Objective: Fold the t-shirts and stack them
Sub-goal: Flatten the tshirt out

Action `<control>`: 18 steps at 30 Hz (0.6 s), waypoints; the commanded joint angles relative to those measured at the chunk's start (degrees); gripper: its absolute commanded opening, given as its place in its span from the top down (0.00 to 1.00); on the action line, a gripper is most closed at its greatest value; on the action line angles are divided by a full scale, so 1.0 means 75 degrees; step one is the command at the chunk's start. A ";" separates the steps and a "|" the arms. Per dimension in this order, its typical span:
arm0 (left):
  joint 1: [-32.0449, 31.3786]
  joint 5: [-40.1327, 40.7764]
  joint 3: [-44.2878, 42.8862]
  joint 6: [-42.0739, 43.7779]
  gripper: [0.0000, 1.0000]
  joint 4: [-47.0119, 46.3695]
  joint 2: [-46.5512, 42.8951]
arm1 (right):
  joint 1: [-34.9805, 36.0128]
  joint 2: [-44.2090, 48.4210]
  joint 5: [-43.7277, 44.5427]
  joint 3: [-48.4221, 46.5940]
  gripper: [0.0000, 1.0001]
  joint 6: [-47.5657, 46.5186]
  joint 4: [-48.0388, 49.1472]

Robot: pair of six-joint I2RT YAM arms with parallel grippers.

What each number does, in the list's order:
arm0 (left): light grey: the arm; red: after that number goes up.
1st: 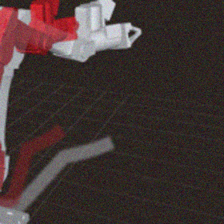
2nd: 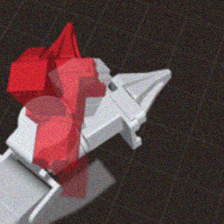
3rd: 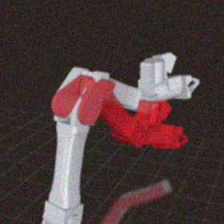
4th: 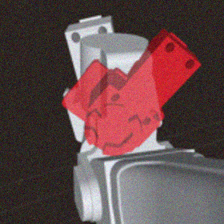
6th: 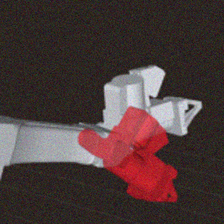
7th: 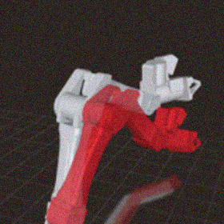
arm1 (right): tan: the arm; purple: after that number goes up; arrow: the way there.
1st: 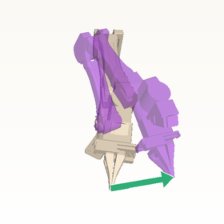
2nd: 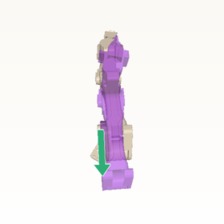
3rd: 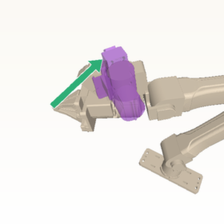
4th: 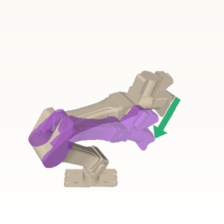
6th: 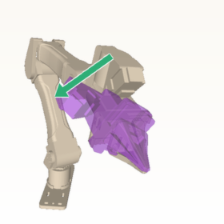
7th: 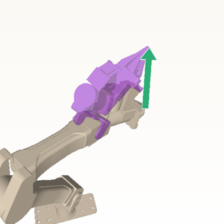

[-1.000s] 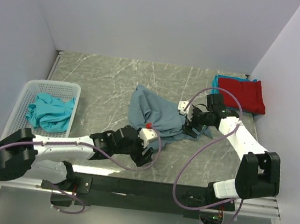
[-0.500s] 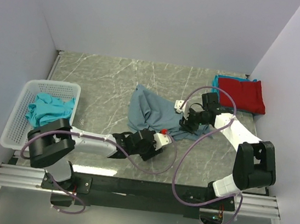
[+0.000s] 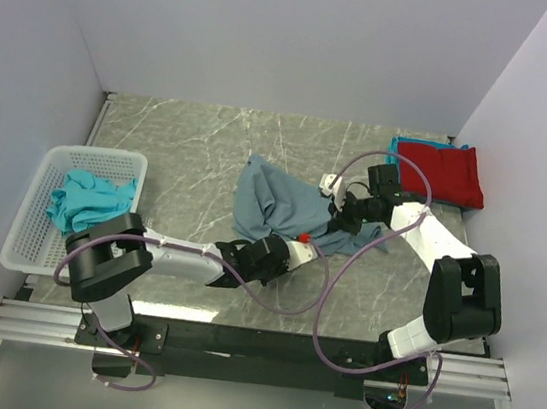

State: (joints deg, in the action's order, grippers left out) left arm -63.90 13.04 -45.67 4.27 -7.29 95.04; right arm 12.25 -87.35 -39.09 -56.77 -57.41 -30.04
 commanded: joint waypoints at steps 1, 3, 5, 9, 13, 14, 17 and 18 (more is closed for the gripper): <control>-0.0035 0.0383 -0.0099 -0.0066 0.99 -0.0071 -0.1162 | -0.0004 0.0338 0.0149 -0.0913 1.00 0.0797 -0.0177; -0.0035 0.0266 -0.0121 -0.0101 0.99 0.0034 -0.2306 | -0.0063 0.0676 0.0371 -0.1498 1.00 0.1313 -0.0620; -0.0035 -0.0269 -0.0331 -0.0113 0.99 0.0455 -0.3083 | -0.0075 0.0970 0.0454 -0.2222 1.00 0.1595 -0.1124; -0.0035 -0.1607 -0.1337 0.0074 0.99 0.0936 -0.4922 | -0.0122 0.2339 0.0547 -0.3140 1.00 0.1619 -0.2169; -0.0035 -0.2521 -0.2276 0.0239 0.99 0.1264 -0.5500 | -0.0309 0.3862 0.0933 -0.3341 1.00 0.2109 -0.1715; -0.0046 -0.2732 -0.2487 0.0227 0.99 0.1392 -0.5512 | -0.0344 0.4446 0.1086 -0.3294 1.00 0.2262 -0.1504; -0.0035 -0.3658 -0.3214 0.0018 0.99 0.1394 -0.5501 | -0.0624 0.4675 0.1321 -0.4096 1.00 0.2860 -0.1477; -0.0046 -0.3823 -0.3459 -0.0065 0.99 0.1231 -0.5512 | -0.0707 0.4686 0.1368 -0.4311 1.00 0.3012 -0.1490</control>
State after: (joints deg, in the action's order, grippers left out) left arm -63.96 -6.55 -67.81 4.82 1.23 52.69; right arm 8.88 -51.79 -31.97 -83.31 -40.88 -42.50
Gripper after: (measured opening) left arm 0.015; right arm 0.023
